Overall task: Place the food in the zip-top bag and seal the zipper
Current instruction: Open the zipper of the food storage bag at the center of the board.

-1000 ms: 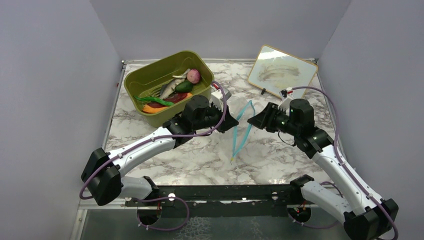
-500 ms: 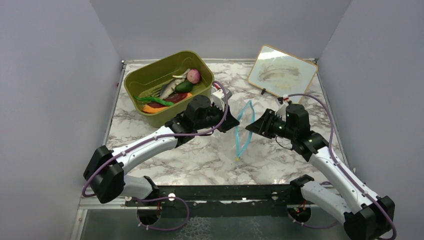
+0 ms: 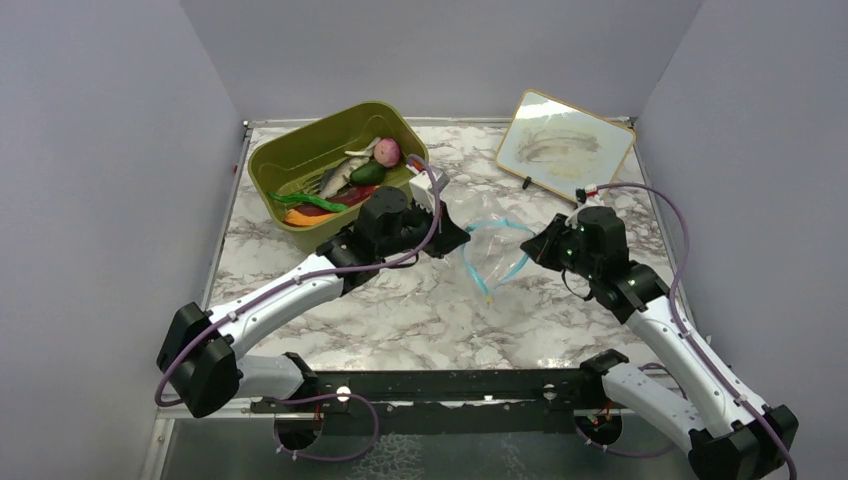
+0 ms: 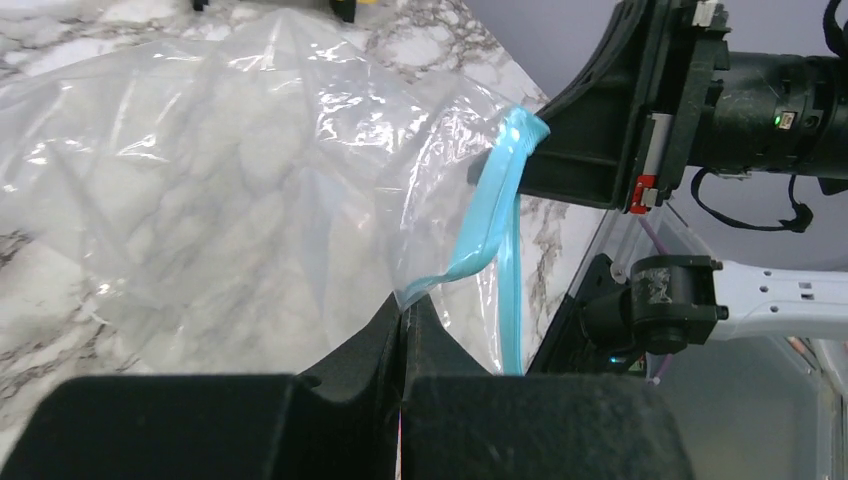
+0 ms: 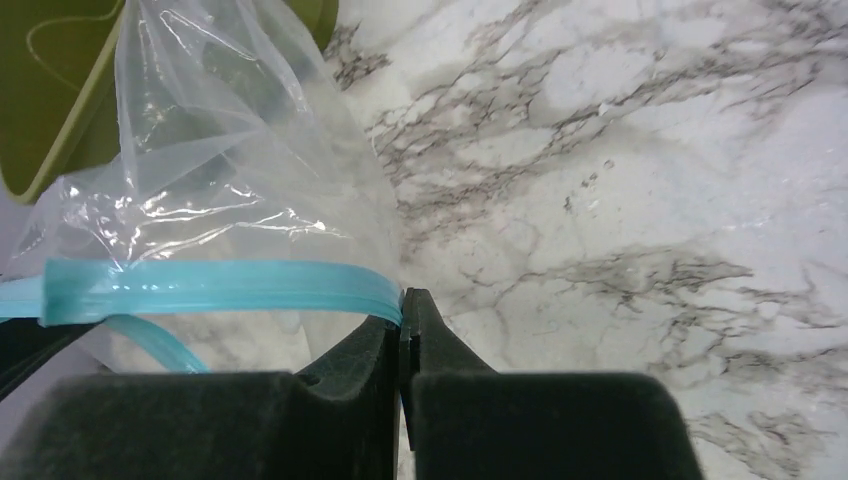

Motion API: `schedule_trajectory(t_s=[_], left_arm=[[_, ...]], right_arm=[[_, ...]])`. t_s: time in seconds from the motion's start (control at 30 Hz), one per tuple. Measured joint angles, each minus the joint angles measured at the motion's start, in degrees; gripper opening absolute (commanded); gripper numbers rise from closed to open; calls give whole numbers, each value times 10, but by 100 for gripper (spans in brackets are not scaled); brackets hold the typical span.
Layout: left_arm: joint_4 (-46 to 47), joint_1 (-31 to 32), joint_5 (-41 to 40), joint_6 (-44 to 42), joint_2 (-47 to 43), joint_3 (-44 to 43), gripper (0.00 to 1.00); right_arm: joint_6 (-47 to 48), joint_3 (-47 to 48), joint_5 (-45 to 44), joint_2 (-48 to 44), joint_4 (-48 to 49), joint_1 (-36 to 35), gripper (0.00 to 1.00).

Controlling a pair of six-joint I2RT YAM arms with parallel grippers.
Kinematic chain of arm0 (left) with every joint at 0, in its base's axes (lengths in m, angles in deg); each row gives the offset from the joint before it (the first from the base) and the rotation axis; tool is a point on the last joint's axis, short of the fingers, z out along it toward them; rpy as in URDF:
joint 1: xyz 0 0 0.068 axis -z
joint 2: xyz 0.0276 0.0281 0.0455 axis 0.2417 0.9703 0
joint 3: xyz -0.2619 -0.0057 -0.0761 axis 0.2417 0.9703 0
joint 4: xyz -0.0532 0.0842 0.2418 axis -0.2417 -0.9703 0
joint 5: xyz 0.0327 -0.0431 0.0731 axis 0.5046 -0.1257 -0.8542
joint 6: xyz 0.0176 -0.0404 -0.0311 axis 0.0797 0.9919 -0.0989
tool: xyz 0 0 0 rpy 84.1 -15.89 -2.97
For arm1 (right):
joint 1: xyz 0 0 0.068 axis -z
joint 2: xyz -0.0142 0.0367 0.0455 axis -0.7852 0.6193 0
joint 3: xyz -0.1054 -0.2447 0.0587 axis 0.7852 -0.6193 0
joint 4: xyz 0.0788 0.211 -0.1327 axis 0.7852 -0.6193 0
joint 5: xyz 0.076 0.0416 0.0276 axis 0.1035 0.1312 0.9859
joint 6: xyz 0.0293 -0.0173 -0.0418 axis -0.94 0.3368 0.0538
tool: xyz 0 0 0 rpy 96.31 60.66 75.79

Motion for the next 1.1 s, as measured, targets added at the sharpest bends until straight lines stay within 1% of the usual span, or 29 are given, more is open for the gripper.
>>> schedule_trajectory(t_s=[0.17,0.33,0.4,0.43,0.53,0.57,0.63,0.77,0.87,1.0,1.1], left_arm=[[16,-34,21,20,-28,16,0],[46,-54,63,49,-31,47,1],[59,-56,78,59,-30,53,8],[68,-57,87,64,-27,54,14],[91,-58,109,78,-13,54,41],[95,-58,116,82,-7,52,47],[97,-59,131,90,8,42,56],[103,-58,151,99,29,18,67],[108,-55,158,105,42,-3,71],[116,-43,163,108,59,-24,74],[117,-36,163,110,68,-29,80]], right_arm=[[23,31,-44,0,-12,0,1],[52,58,-39,6,-13,0,1],[66,83,-29,14,-19,0,1],[74,101,-25,21,-26,0,1],[98,157,-19,41,-46,0,1],[103,168,-19,43,-50,0,1],[116,192,-27,48,-68,0,1],[136,231,-57,62,-116,0,1],[148,268,-99,85,-167,0,1],[161,329,-181,124,-245,0,1],[165,369,-222,142,-292,0,1]])
